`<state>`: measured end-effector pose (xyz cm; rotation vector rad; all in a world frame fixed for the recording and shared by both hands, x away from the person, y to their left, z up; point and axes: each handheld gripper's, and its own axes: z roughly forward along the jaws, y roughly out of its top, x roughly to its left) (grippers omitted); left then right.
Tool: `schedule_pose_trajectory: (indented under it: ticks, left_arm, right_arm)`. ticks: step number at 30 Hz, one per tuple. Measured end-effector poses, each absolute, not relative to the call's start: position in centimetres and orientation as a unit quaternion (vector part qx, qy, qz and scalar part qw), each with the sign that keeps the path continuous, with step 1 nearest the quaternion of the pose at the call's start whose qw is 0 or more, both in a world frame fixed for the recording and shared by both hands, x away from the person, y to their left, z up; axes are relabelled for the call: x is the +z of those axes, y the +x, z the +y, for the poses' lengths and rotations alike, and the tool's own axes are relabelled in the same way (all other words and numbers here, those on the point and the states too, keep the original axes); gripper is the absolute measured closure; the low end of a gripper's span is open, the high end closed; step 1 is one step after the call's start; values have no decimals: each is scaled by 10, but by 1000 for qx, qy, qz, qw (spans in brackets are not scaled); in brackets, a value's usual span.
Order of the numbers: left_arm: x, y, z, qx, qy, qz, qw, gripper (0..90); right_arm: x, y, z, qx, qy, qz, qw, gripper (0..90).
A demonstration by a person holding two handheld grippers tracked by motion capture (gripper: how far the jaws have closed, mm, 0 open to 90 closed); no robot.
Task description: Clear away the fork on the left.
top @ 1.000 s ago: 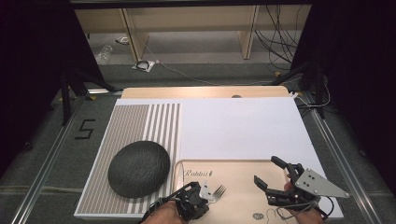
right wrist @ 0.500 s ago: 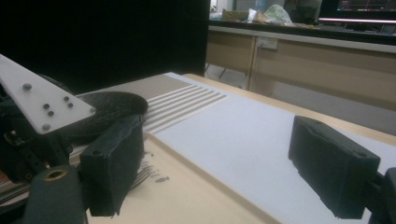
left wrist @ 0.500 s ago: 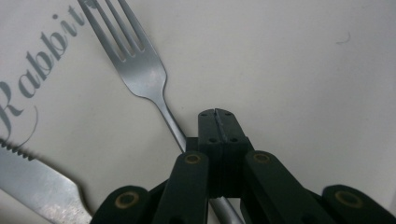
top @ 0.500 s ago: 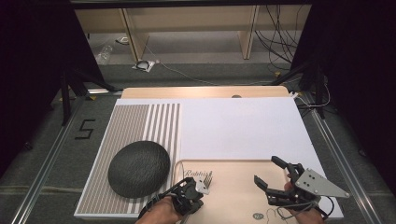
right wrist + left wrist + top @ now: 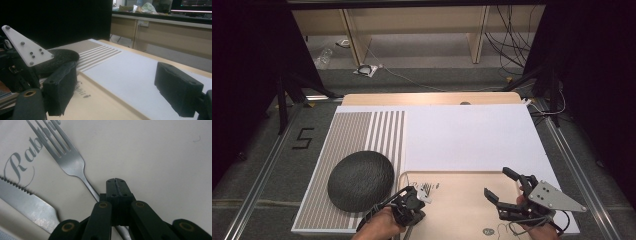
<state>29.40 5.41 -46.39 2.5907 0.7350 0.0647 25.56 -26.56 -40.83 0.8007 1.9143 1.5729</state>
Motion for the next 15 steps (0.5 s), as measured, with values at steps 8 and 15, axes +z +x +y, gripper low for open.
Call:
schedule_pose_trajectory:
  ticks: [8,15]
  left_arm:
    - [-464,298,59,24,935,279,219,890]
    - [-464,300,62,24,933,286,219,890]
  right_arm:
    - [-408,255,-266,584,296,708,266,192]
    - [-408,256,-266,584,297,708,266,192]
